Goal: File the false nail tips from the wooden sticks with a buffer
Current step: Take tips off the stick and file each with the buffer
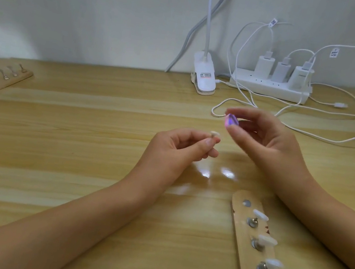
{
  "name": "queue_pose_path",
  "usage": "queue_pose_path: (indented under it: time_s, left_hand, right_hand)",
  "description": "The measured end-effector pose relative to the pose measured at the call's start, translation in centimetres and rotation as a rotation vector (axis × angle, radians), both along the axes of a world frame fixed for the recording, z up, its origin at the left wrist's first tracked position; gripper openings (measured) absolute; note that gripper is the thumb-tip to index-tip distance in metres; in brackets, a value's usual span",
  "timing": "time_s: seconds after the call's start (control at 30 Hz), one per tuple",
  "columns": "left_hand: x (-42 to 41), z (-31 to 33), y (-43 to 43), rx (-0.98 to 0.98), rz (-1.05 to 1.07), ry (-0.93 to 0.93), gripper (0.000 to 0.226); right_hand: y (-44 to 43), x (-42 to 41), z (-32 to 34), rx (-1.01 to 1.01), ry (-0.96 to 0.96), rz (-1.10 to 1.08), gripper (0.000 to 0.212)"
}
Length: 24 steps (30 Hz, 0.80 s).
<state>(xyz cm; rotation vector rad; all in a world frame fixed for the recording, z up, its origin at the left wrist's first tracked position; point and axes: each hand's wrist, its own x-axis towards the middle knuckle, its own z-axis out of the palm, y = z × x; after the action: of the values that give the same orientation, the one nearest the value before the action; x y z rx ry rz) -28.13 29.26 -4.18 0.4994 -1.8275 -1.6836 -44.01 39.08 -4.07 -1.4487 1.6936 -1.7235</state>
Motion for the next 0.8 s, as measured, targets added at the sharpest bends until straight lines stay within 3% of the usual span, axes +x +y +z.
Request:
queue_pose_path:
  time_s: [0.1, 0.23, 0.43, 0.8]
  left_hand:
    - [-0.06, -0.10, 0.01, -0.008, -0.005, -0.016, 0.014]
    - [-0.10, -0.07, 0.12, -0.025, -0.017, -0.031, 0.011]
    - [-0.09, -0.01, 0.14, 0.010, 0.001, -0.002, 0.007]
    - [-0.20, -0.18, 0.16, -0.043, 0.003, -0.017, 0.008]
  right_hand:
    - [-0.03, 0.11, 0.40, -0.095, -0.186, 0.005, 0.020]
    - [0.04, 0.38, 0.60, -0.118, -0.275, 0.034, 0.028]
    - [0.18, 0.79, 0.45, -0.119, -0.129, 0.060, 0.020]
    - [0.03, 0.95, 0.13, -0.109, -0.079, 0.079, 0.027]
